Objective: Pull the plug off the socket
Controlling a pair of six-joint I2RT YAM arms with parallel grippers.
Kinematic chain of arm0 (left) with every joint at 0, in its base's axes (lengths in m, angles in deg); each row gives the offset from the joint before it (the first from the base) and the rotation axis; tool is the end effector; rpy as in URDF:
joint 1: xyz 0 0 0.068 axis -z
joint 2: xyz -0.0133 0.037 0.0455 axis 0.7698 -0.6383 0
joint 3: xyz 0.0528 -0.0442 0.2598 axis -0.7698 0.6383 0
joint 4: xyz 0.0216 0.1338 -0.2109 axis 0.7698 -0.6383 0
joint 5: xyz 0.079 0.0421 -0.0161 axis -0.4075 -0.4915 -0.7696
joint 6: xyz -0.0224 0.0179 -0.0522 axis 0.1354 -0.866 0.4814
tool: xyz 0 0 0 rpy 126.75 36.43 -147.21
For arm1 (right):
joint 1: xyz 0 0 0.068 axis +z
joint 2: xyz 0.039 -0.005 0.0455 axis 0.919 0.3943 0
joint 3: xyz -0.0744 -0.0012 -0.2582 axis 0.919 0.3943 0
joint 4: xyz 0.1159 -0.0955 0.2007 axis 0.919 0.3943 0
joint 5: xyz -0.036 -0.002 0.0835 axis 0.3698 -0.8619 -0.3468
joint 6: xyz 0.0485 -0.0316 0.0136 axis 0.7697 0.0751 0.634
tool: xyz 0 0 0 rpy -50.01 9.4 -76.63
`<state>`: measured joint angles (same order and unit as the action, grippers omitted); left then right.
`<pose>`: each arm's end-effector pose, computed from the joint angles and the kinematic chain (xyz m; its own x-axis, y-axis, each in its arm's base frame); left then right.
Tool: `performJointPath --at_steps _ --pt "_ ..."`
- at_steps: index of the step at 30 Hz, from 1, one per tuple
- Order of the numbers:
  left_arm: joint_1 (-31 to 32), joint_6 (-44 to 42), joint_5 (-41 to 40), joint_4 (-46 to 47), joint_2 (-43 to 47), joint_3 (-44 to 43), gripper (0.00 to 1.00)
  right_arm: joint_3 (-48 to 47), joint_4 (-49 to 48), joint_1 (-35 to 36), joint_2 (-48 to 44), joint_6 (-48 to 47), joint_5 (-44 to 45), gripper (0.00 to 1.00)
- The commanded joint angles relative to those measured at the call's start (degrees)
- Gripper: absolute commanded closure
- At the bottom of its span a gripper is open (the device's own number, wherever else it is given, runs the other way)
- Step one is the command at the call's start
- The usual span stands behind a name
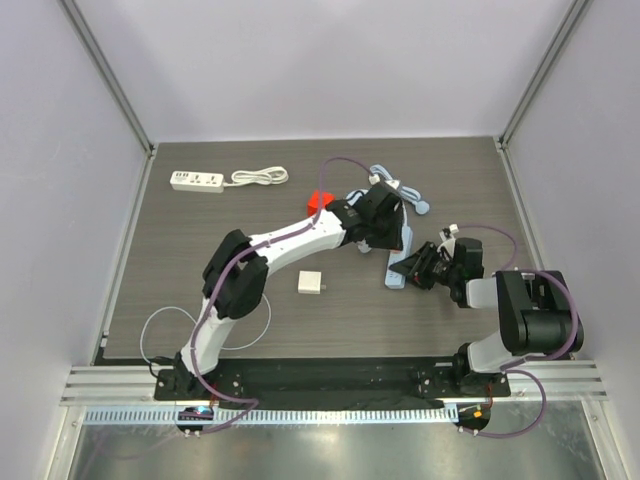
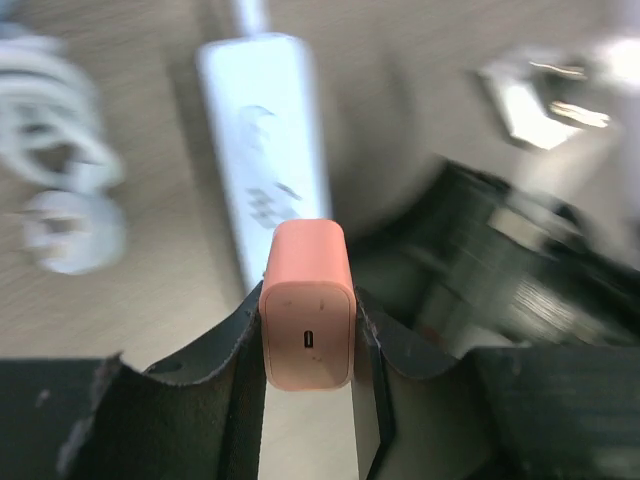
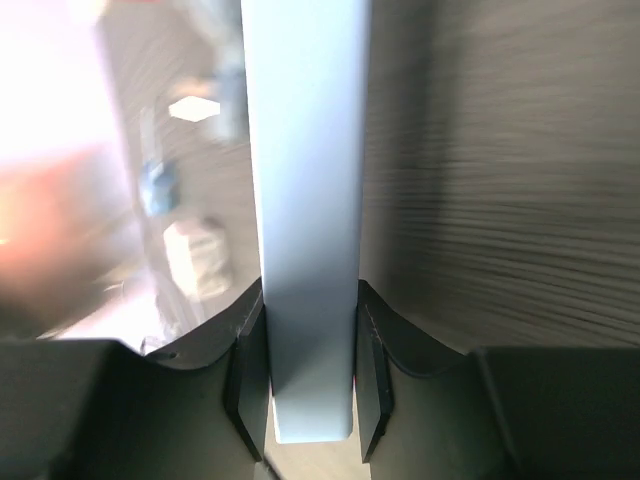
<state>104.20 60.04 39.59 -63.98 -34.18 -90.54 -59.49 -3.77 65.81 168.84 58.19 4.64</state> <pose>0.2872 -0.3918 0.2225 -0.8514 0.0478 -0.5223 0.3131 0.8451 -0.4332 0.2292 0.0258 0.1178 -0.7956 0.5204 -0.3101 0.0160 0.5298 0.8480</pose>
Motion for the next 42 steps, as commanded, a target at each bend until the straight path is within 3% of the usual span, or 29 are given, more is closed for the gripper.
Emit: performJointPath --at_steps 1,2,3,4,5,7,8,15,22,30,33,42 --pt "-1.4 -0.3 17.6 5.4 9.3 -2.1 1.0 0.5 5.3 -1.3 1.1 -0.4 11.0 0.99" --pt "-2.3 6.6 22.3 14.9 10.1 4.2 1.0 0.4 5.4 -1.4 1.1 -0.4 11.1 0.99" --pt "-2.8 8.4 23.2 15.2 10.9 5.3 1.0 0.4 5.5 -1.4 1.2 -0.4 11.1 0.99" --pt "-1.8 6.5 14.3 11.2 11.1 3.8 1.0 0.3 5.6 -1.4 1.2 -0.4 11.2 0.99" --pt "-0.4 -1.9 8.0 0.2 11.0 -1.8 1.0 0.3 5.7 -1.4 1.2 -0.4 11.2 0.99" --pt "1.8 -5.8 0.1 -4.9 10.9 -4.6 1.0 0.3 5.8 -1.4 1.1 -0.5 11.1 0.99" --pt "1.6 -5.9 3.5 -3.8 11.6 -4.0 1.0 0.3 5.8 -1.4 1.1 -0.5 11.0 0.99" --pt "1.1 -5.8 15.2 9.7 24.1 21.1 1.0 -4.3 9.2 -1.5 0.9 -3.0 9.7 0.99" --pt "1.1 -2.4 19.0 19.2 28.8 37.7 1.0 -11.9 6.8 -1.6 4.3 0.3 9.0 0.99" --pt "1.1 -1.6 22.0 22.7 22.9 39.8 1.0 -23.7 -2.7 -1.6 21.4 6.8 1.3 0.99" --pt "0.8 -3.6 20.8 21.8 21.6 39.7 1.0 -29.1 6.7 -1.5 24.7 2.6 0.8 0.93" --pt "-2.7 -5.0 18.1 21.4 22.1 43.5 1.0 -34.4 16.4 0.0 27.9 -3.1 2.3 0.82"
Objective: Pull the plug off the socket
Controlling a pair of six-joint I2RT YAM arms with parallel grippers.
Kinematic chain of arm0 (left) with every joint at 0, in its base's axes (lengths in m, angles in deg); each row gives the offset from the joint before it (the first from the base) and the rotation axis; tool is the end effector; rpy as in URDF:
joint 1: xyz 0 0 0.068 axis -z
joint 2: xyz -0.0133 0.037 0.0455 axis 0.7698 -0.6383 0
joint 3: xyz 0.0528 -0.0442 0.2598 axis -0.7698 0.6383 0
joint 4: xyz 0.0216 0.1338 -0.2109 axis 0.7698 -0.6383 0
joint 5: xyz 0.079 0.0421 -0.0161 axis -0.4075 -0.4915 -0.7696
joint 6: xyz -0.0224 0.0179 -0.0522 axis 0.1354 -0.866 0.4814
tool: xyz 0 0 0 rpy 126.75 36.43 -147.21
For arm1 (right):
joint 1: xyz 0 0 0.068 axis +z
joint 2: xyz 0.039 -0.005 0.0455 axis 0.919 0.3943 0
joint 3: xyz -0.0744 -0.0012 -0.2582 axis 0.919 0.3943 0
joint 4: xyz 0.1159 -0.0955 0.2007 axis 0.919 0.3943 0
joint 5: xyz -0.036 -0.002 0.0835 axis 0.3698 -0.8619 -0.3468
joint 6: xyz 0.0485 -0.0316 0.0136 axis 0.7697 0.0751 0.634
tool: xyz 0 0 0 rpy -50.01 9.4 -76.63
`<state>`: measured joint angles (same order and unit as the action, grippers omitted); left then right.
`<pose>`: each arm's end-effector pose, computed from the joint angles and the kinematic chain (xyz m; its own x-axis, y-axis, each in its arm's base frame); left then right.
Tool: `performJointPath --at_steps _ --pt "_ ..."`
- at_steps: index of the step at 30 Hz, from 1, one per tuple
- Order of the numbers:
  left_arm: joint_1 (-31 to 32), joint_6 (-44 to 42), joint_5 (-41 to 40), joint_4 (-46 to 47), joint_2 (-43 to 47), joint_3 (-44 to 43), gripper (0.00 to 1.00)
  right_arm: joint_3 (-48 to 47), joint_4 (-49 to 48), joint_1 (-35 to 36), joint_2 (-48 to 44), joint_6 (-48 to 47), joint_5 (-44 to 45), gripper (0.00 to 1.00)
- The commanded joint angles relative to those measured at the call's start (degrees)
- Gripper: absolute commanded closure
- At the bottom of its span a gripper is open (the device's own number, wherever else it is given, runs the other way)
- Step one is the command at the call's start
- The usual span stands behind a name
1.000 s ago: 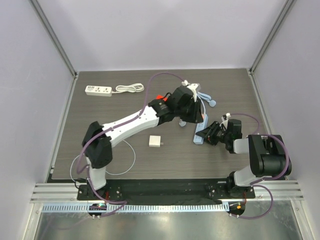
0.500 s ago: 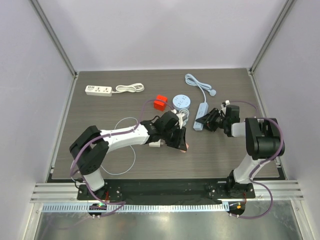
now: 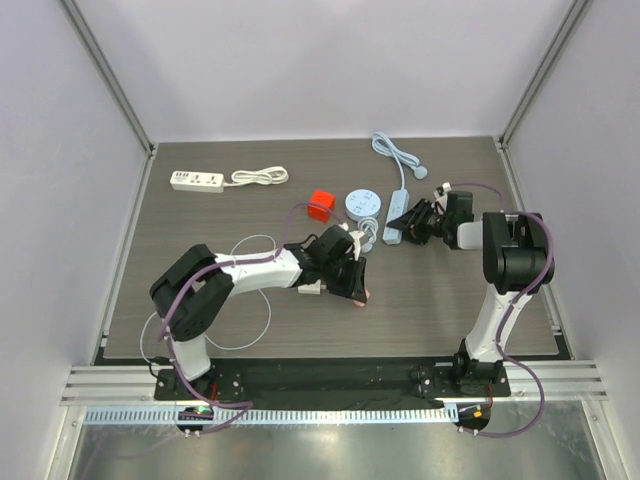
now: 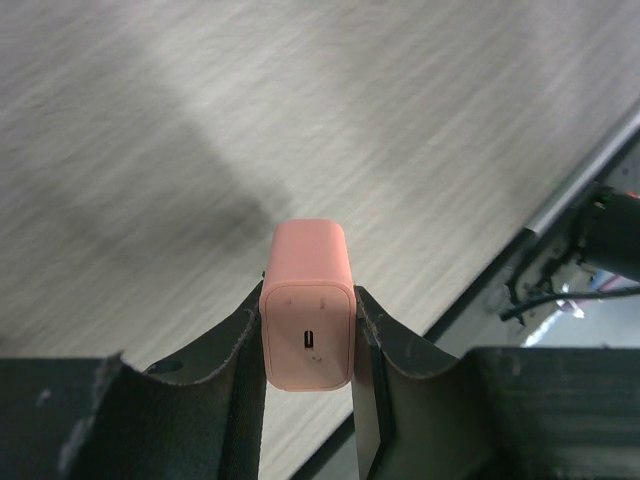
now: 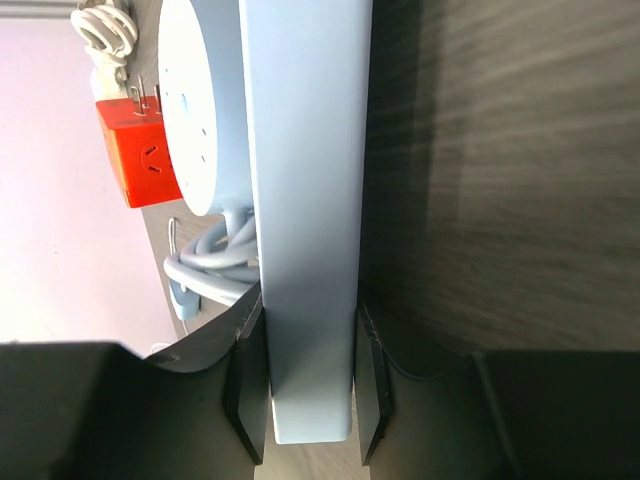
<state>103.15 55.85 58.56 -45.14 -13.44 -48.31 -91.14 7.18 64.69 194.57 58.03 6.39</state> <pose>0.2136 -0.3035 0.1714 -0.8977 0.2317 -0.3747 0.4204 0.7046 -0.5716 0.3581 0.0156 0.1100 -0.7973 0.5489 -0.2510 0.1114 0.5425 0.8327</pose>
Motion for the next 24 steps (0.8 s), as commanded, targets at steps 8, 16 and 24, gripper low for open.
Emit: performJointPath --at_steps 8,16,24 --pt "-1.8 0.4 -0.4 3.8 0.8 4.7 1.0 -2.2 14.3 1.4 -0.4 -9.7 8.8 0.57" --pt "-1.9 -1.7 -4.7 1.5 3.0 6.1 0.8 -2.0 19.4 1.5 -3.9 -11.8 13.9 0.27" --pt "-1.9 -4.3 -6.9 -1.7 5.3 5.2 0.4 -3.0 25.4 1.4 -9.1 -14.3 20.3 0.19"
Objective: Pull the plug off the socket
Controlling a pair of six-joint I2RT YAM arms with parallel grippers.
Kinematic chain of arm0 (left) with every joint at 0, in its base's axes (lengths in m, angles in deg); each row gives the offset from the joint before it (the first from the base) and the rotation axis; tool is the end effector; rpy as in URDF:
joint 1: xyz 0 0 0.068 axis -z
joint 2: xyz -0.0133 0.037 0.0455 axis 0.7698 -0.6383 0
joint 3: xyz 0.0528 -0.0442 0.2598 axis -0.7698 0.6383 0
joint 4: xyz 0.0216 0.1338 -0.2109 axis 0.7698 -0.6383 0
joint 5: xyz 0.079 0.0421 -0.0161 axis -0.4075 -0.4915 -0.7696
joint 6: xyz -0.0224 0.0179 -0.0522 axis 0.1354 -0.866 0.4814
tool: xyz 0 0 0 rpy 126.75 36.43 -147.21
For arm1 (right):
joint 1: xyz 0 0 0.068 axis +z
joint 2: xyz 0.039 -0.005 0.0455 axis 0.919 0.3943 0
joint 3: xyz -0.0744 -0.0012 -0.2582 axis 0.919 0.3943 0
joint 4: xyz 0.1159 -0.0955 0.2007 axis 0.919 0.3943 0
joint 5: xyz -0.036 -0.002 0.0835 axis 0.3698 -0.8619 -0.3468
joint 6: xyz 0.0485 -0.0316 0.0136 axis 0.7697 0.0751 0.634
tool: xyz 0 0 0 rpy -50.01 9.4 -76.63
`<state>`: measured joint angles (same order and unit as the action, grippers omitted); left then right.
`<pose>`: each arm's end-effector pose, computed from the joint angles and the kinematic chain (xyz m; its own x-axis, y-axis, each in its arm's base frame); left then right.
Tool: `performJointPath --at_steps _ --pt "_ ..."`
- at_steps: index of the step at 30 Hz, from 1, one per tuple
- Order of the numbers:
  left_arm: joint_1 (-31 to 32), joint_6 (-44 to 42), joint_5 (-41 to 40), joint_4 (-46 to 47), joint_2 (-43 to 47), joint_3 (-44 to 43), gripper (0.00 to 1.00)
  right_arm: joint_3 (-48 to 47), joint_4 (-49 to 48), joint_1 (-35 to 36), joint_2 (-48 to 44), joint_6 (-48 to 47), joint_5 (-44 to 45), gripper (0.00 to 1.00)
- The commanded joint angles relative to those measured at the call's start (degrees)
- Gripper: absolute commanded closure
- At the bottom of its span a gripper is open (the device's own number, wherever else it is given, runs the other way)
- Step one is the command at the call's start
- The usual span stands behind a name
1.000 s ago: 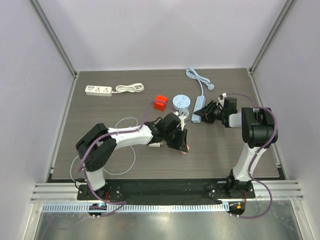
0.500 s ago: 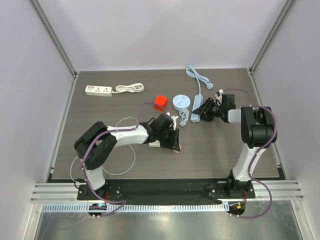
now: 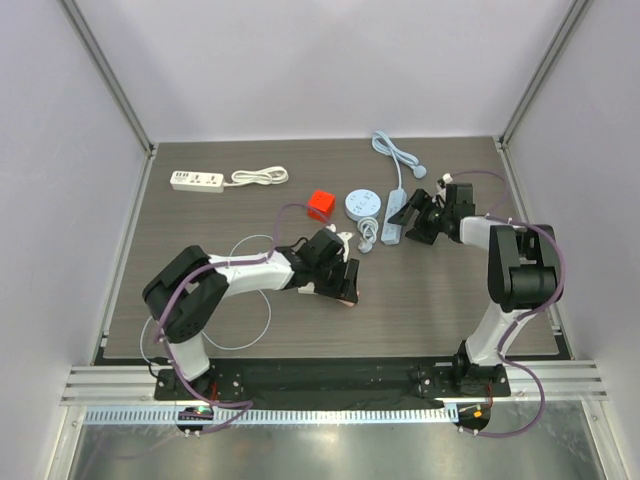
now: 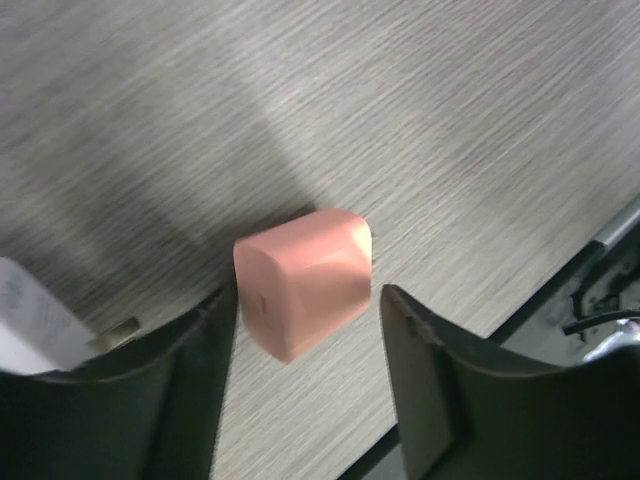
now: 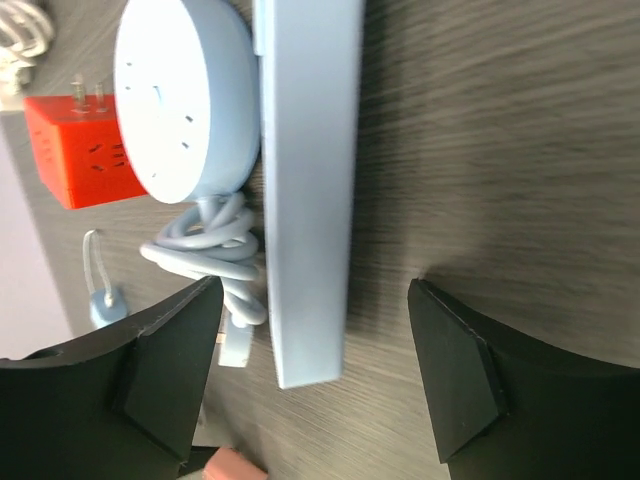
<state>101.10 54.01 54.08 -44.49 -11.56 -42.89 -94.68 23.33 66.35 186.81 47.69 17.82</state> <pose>0.2146 -0.2786 0.1558 -0.8968 0.2092 -0.3899 0.3957 0.7734 -0.4952 0.3525 0.0189 0.1456 -0.7848 0.4821 -0.3894 0.1093 0.7262 0.6788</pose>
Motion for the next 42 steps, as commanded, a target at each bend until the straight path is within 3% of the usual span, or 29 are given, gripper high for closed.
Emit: performJointPath --at_steps 1,6,12,17,26,34,38,42 --pt "0.1 -2.8 -2.7 -2.9 4.1 -0.4 0.37 0.5 9.9 -0.2 -2.9 -4.7 9.9 0.19" --pt "0.1 -6.1 -4.3 -8.2 7.7 -3.5 0.29 -0.5 16.1 0.4 -8.6 -7.6 16.7 0.16" --pt "0.1 -8.5 -8.0 -12.9 15.5 -7.0 0.21 -1.5 21.5 6.7 -14.8 -10.6 22.6 0.13" --pt "0.1 -6.9 -10.4 -11.8 23.5 -3.4 0.2 -0.6 23.6 14.2 -21.3 -14.0 28.9 0.11" --pt "0.1 2.4 -11.6 0.1 37.7 17.4 0.2 11.0 19.5 24.5 -34.8 -7.9 26.2 0.09" --pt "0.1 13.2 -10.0 13.4 53.3 36.7 0.19 27.8 10.7 24.7 -55.0 2.3 24.3 0.01" --pt "0.1 21.8 -9.8 18.7 63.5 46.0 0.18 42.0 -1.7 24.7 -62.2 11.1 21.0 0.0" --pt "0.1 28.5 -9.6 21.4 79.7 56.5 0.18 54.8 -15.2 24.8 -68.4 22.6 17.9 0.0"
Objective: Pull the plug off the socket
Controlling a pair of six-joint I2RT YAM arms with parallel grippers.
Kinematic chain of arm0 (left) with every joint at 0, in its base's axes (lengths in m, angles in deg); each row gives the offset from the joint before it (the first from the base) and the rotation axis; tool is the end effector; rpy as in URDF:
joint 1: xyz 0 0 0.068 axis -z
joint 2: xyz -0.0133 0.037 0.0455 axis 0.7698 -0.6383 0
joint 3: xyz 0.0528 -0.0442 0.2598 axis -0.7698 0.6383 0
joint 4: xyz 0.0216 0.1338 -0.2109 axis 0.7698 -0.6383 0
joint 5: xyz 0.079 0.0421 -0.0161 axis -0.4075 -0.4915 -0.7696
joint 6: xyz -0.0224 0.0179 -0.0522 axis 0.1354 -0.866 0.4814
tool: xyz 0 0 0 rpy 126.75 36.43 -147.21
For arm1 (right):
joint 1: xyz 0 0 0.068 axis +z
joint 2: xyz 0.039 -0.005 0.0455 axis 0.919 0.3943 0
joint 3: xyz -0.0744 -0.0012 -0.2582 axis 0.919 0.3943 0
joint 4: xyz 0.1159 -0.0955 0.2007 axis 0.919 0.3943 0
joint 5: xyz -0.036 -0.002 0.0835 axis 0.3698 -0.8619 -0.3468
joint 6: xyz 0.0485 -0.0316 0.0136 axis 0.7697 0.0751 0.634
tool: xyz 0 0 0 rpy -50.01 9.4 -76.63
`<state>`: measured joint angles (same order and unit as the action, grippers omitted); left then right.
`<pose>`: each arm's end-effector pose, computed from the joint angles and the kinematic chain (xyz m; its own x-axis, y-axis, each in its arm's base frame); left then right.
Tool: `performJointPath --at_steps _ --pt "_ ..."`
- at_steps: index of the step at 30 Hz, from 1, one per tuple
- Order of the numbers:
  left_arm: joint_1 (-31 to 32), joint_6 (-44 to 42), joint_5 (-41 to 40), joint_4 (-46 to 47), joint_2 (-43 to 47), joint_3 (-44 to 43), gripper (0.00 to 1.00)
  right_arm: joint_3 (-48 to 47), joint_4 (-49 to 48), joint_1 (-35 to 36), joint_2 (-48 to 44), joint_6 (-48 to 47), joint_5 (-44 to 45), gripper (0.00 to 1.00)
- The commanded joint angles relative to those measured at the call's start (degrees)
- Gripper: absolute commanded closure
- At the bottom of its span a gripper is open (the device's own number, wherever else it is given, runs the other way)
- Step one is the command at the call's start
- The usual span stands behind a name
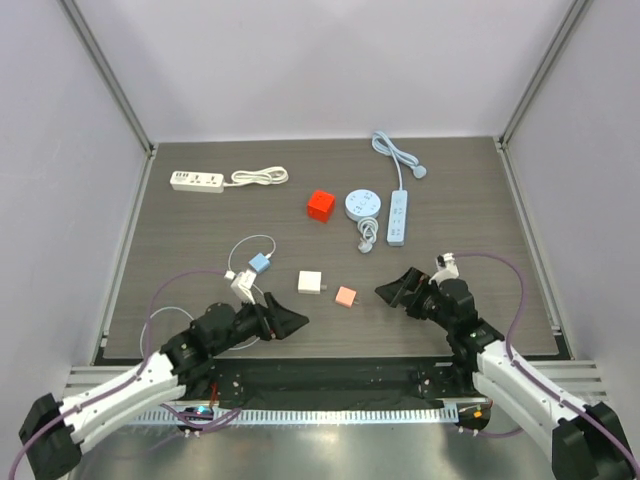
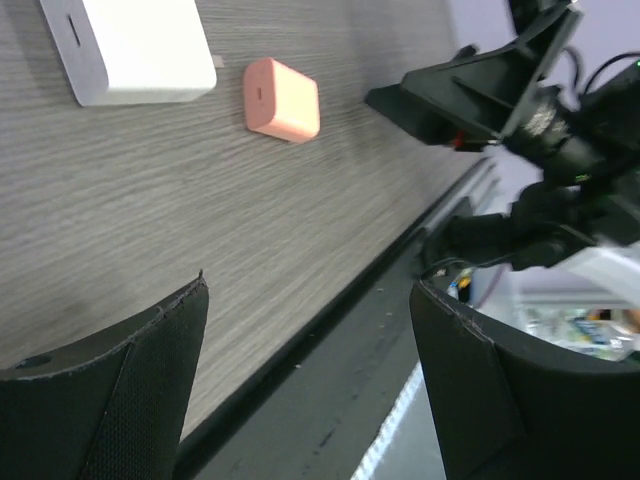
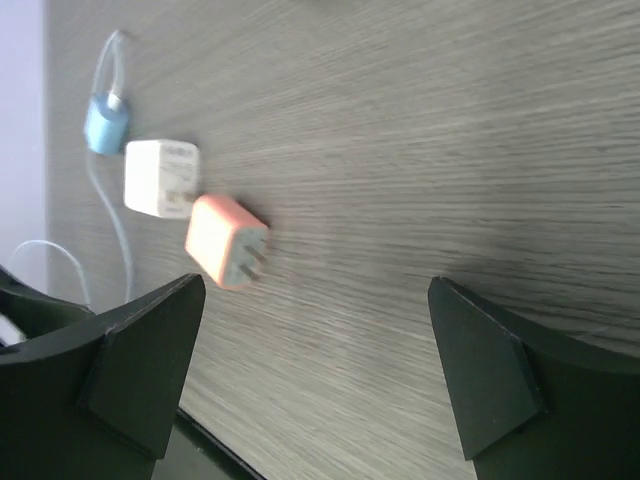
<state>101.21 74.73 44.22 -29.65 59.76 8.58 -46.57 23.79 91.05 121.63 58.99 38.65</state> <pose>0.0893 -0.1139 0.1662 -0.7792 -0.3534 -0.5177 0.2891 0.5301 -0.7971 0.1300 0.0659 0.1388 -0.6870 0.4504 -0.5702 -0.0652 0.7433 0.6657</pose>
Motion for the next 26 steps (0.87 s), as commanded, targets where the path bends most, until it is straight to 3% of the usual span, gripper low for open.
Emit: performJointPath --at_steps 1,2,4,6,10,14,19,25,26 --pt "0.0 8.9 0.2 6.0 11.6 5.6 0.17 10.8 -18.0 0.0 -4.1 13.1 -3.0 0.0" --pt "0.1 9.9 -0.1 5.1 14.8 7.9 0.16 12.4 -20.0 0.1 -4.9 14.3 -3.1 0.0" --pt "0.0 11.4 -1.1 -2.4 26.0 9.3 0.09 12.2 -17.1 0.1 -7.3 13.7 -2.9 0.0" --pt "0.0 10.1 0.2 -9.6 33.0 9.0 0.08 12.0 -13.4 0.1 -8.8 12.9 -3.0 0.0" --pt "0.1 9.5 5.0 -0.3 23.1 9.5 0.07 11.5 -5.6 0.1 -12.5 10.8 -1.0 0.0" --pt "0.1 8.5 6.3 2.4 24.8 9.6 0.06 11.5 -2.6 0.1 -15.8 10.0 0.1 0.0" --pt "0.0 7.7 6.0 -4.8 32.0 9.3 0.04 11.5 -4.6 0.1 -15.5 9.5 -0.4 0.0" --pt "0.1 7.9 9.5 -2.2 32.7 9.4 0.02 12.1 -11.4 0.1 -15.2 9.3 -6.5 0.0" --pt "0.0 8.5 10.8 2.8 32.5 9.5 0.02 12.0 -17.9 0.2 -15.6 9.7 -12.2 0.0"
